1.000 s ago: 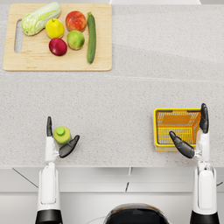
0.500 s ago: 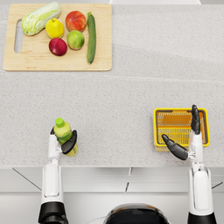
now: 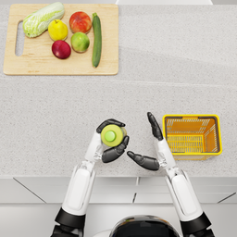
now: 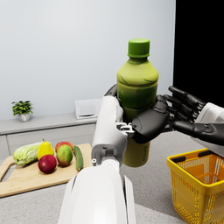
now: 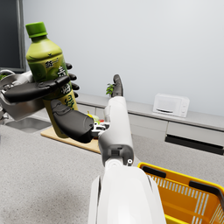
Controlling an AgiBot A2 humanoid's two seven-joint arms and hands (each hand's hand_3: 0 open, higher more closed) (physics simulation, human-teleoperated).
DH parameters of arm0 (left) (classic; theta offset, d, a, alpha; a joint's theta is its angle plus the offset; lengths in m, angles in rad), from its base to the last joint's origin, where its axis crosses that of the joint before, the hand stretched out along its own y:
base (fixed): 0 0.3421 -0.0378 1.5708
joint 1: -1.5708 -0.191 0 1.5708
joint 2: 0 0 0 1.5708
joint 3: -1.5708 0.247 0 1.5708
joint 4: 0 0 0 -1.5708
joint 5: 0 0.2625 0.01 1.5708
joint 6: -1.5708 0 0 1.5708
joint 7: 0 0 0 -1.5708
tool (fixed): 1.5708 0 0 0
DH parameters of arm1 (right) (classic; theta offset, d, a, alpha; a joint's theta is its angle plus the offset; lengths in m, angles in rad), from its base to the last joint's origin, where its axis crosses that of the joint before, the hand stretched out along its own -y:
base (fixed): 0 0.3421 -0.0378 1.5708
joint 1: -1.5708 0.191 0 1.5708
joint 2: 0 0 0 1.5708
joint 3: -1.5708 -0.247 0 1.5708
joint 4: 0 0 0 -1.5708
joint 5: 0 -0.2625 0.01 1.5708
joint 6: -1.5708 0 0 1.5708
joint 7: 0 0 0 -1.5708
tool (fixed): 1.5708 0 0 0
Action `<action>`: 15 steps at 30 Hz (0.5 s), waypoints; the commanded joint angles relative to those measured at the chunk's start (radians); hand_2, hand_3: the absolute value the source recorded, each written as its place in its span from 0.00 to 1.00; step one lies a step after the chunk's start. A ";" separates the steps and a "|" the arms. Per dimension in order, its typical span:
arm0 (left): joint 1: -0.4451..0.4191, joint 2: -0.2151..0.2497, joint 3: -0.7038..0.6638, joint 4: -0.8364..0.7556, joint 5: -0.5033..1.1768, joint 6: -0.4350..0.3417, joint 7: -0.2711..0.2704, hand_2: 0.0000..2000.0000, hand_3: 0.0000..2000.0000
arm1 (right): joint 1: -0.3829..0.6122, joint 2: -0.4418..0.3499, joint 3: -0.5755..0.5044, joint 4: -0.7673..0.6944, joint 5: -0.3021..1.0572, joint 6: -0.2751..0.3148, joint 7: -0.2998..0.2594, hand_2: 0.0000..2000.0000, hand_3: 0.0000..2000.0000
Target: Pick up the green tea and place it into the yellow basket
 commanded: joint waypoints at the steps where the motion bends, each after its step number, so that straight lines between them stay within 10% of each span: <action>1: 0.053 0.056 0.150 0.059 0.000 0.000 0.000 1.00 1.00 | 0.115 -0.110 0.043 -0.114 0.032 0.000 0.000 0.00 0.00; 7: 0.048 0.032 0.230 0.058 0.007 0.052 0.005 1.00 1.00 | 0.167 -0.105 0.059 -0.154 0.106 0.085 0.003 0.00 0.00; 8: 0.052 0.026 0.237 0.058 0.008 0.062 0.006 1.00 1.00 | 0.165 -0.098 0.058 -0.144 0.110 0.108 0.003 0.68 0.16; 9: 0.056 0.019 0.238 0.054 0.008 0.064 0.004 1.00 1.00 | 0.169 -0.090 0.062 -0.149 0.114 0.221 0.007 1.00 0.33; 12: 0.053 -0.006 0.250 0.035 0.005 0.022 0.002 1.00 1.00 | 0.173 -0.067 0.080 -0.136 0.113 0.294 0.013 1.00 0.82; 13: 0.053 -0.015 0.263 0.022 0.005 0.011 0.002 0.32 0.84 | 0.175 -0.062 0.085 -0.136 0.113 0.293 0.013 1.00 0.98; 14: 0.031 -0.050 0.286 -0.023 0.004 0.040 0.003 0.00 0.67 | 0.177 -0.057 0.090 -0.144 0.113 0.301 0.012 1.00 1.00; 15: 0.024 -0.069 0.294 -0.045 0.005 0.053 0.005 0.00 0.51 | 0.183 -0.055 0.084 -0.149 0.112 0.322 0.013 1.00 1.00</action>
